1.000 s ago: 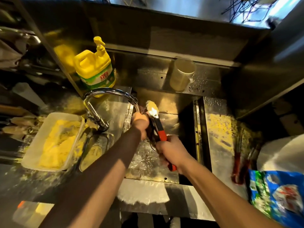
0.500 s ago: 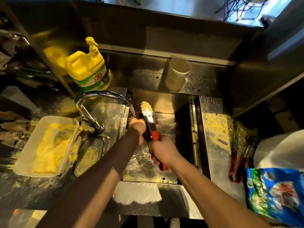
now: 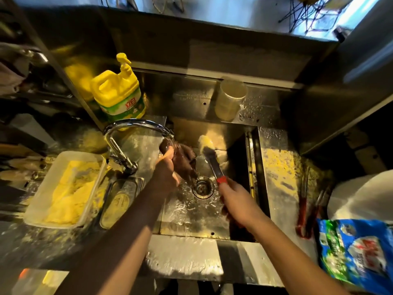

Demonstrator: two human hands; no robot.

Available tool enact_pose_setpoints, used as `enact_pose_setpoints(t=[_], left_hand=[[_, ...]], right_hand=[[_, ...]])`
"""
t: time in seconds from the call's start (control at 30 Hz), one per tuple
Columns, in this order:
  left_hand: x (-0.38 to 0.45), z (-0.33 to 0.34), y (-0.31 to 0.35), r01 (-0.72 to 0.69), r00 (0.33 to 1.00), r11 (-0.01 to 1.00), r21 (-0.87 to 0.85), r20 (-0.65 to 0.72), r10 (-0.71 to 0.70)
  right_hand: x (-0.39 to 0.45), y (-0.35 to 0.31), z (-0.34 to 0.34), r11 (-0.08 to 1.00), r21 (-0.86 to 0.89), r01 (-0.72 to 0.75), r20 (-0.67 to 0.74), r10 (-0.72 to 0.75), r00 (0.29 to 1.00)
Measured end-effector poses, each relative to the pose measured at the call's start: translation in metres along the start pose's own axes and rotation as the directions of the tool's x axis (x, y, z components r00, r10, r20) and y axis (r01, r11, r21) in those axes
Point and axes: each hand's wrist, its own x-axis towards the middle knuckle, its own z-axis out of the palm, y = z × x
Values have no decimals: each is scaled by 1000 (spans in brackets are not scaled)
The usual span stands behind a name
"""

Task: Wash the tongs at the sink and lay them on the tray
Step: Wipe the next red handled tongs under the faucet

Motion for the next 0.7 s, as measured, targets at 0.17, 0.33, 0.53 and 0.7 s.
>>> enact_pose_setpoints(t=[0.17,0.33,0.53,0.7], left_hand=[[-16,1,0,113,993,980,-166,63,-104],[-31,1,-6,69,971,974,-215,240,-15],[-30,-5,-8,71,981,996,-44,183,-62],[-10,4,-6,128,981,978,162,-167,-101]], right_hand=[[9,-5,12,920,-380,97,-113,-150,982],[9,-13,21,913,-380,148,-51,-180,982],[9,-16,23,998,-56,23,154,-14,988],[0,-12,37,998,60,21,191,-33,981]])
